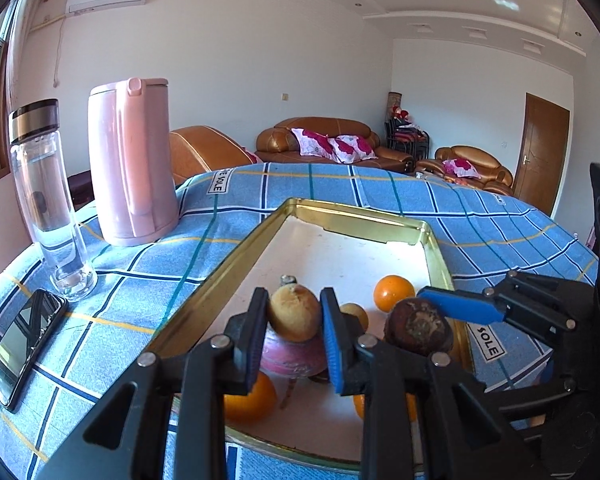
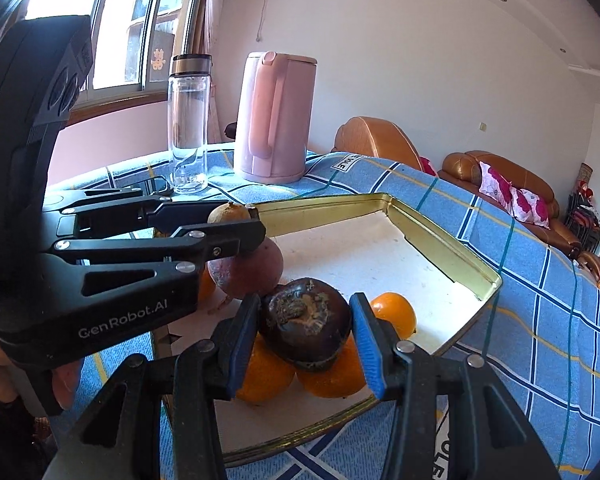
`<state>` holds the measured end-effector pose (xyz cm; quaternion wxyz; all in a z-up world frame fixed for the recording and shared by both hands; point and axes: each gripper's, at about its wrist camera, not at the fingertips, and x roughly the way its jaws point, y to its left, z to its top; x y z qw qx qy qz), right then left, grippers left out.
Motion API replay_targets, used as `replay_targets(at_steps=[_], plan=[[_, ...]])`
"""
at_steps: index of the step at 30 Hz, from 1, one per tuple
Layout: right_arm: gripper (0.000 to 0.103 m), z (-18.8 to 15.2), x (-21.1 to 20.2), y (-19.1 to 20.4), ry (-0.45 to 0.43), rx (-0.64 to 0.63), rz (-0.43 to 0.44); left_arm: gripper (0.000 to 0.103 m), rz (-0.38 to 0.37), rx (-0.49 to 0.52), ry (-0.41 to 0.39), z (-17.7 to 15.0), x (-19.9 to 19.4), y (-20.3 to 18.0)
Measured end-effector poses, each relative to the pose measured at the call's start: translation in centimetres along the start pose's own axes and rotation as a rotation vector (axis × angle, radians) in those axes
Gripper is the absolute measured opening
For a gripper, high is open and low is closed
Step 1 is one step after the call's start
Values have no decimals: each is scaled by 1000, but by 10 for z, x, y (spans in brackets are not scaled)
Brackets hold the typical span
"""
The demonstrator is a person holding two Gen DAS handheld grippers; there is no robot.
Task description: Organize fruits
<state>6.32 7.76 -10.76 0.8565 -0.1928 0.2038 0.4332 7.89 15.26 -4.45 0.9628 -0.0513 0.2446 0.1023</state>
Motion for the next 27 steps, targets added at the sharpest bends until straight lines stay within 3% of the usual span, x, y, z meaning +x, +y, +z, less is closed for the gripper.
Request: replay_targets(at_steps=[3, 5, 8, 19, 24, 27], plan=[[48, 0, 1, 0, 10, 6, 15, 30, 1, 9, 5, 0, 0, -1], [49, 0, 1, 1, 12, 4, 16, 43, 11, 8, 0, 0, -2, -1], [63, 0, -2, 1, -2, 1, 23, 59, 26, 3, -15, -1, -6, -1], [67, -7, -21, 1, -42, 23, 4, 72, 22, 3, -50, -3, -20, -4], [69, -14, -40, -8, -66, 56, -55, 79, 24, -10, -97, 0, -37, -3], [72, -17, -53, -20, -93, 106, -91, 88, 26, -14, -124, 2, -46, -4]])
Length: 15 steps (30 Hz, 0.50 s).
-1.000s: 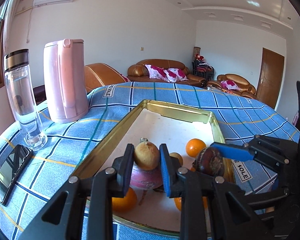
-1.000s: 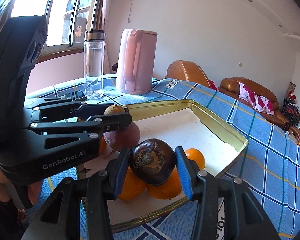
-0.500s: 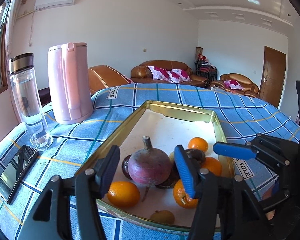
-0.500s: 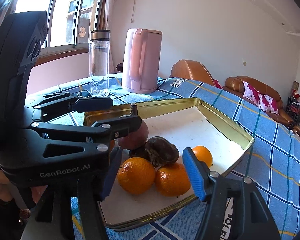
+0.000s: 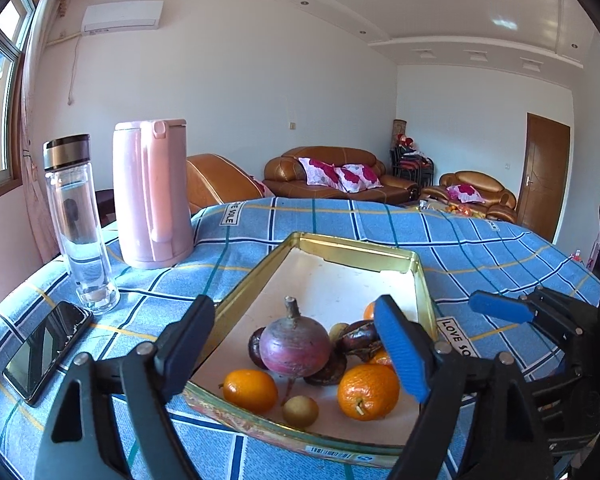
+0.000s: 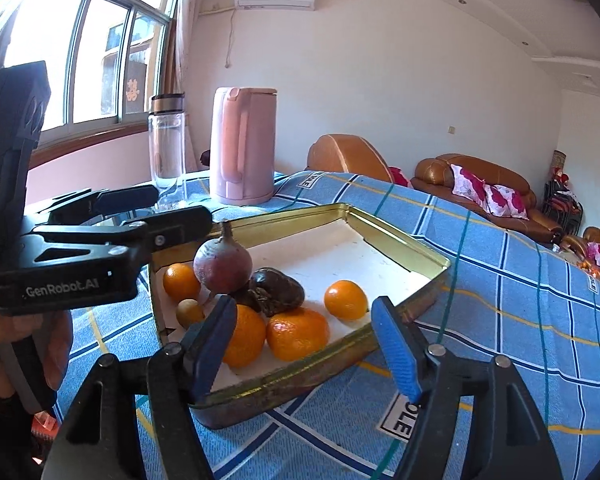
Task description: Organize fruits
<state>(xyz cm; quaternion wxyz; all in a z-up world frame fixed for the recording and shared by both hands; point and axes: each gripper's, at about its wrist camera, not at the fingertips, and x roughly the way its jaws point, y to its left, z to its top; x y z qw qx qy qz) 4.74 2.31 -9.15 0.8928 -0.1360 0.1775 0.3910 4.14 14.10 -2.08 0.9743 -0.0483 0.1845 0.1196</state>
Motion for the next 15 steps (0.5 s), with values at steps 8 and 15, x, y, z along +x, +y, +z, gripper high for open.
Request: replay_targets(at_steps=[8, 15], plan=[[79, 8, -31, -22, -83, 77, -83, 100, 4, 14, -42, 7, -15, -9], [87, 11, -55, -24, -149, 87, -140, 101, 7, 21, -54, 7, -19, -12]])
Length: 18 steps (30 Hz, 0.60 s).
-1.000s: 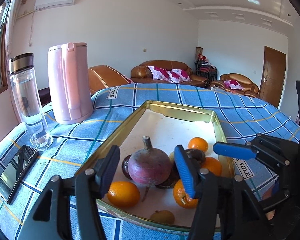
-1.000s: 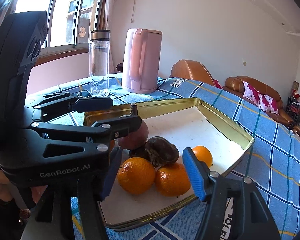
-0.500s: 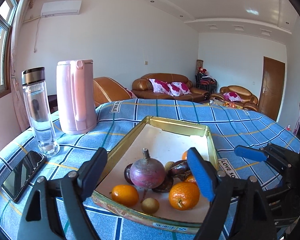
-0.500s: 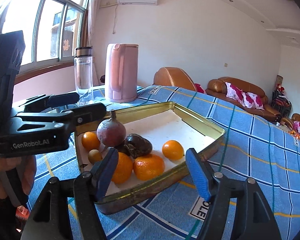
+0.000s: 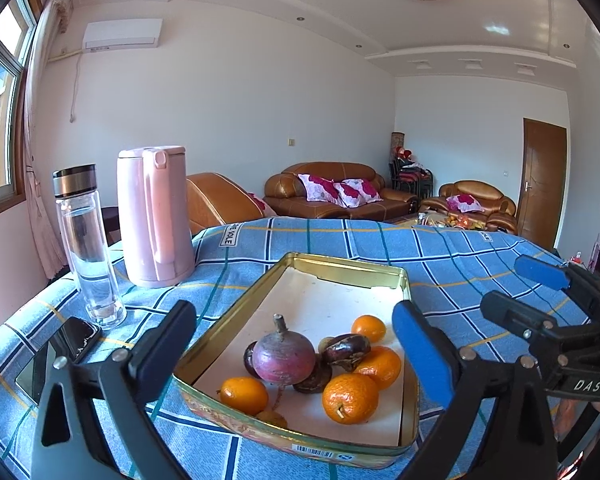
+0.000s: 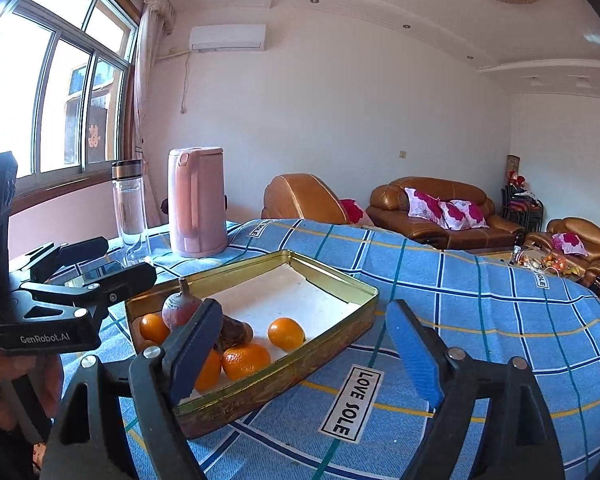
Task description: Organize fruits
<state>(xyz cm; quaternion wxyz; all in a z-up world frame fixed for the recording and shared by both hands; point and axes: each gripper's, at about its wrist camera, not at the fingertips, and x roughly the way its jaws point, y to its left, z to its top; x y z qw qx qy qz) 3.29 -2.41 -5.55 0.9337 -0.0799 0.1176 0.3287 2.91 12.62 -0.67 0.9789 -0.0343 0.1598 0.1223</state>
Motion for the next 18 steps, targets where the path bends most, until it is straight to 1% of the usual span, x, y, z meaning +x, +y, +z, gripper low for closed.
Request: replay_targets(at_steps=[3, 18], plan=[[89, 1, -5, -1, -12, 5, -4, 102, -2, 5, -1, 0, -2, -2], [89, 2, -22, -4, -40, 5, -18, 103, -4, 25, -15, 2, -10, -12]])
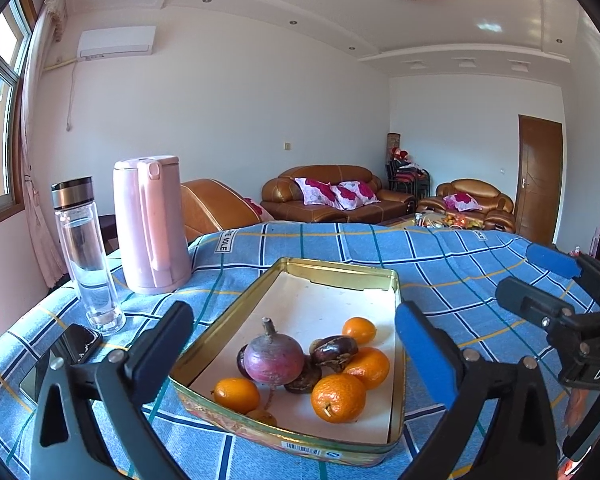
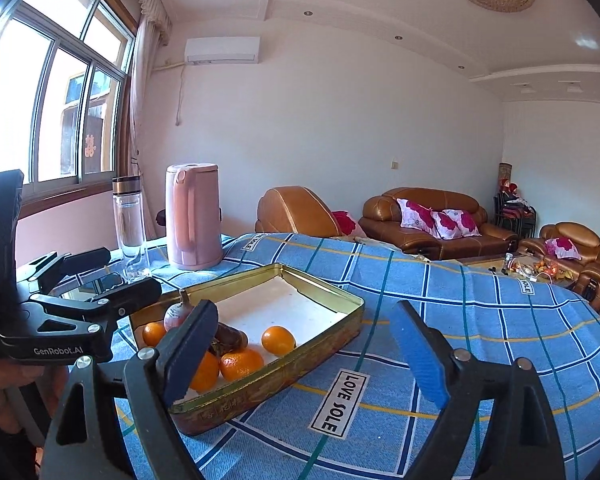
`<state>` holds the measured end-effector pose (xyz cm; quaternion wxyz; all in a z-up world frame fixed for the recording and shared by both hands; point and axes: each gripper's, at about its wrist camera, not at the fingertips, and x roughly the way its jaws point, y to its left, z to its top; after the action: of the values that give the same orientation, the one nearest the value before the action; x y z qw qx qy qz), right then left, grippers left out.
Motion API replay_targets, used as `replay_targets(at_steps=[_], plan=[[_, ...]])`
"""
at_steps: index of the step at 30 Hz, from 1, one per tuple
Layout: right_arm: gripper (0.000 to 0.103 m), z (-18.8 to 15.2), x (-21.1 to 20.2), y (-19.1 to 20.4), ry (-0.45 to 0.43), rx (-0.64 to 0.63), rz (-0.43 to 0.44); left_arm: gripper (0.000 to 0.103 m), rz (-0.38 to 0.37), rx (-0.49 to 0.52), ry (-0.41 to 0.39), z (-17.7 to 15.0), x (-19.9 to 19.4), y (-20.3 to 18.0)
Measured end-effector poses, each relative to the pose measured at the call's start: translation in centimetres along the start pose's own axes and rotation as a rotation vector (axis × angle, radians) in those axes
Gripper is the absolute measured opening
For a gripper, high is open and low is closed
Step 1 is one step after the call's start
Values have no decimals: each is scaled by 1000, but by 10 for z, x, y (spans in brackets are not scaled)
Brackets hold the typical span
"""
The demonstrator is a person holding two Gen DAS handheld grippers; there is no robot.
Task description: Organize fruits
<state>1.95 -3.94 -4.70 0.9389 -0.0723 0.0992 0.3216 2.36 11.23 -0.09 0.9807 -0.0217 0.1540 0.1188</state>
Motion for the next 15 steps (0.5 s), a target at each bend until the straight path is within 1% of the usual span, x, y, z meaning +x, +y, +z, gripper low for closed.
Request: replay_targets(at_steps=[12, 15], plan=[[89, 1, -3, -1, -11, -2, 2, 103, -2, 10, 2, 1, -1, -2], [89, 1, -4, -1, -13, -1, 4, 103, 16, 21, 11, 2, 1, -4]])
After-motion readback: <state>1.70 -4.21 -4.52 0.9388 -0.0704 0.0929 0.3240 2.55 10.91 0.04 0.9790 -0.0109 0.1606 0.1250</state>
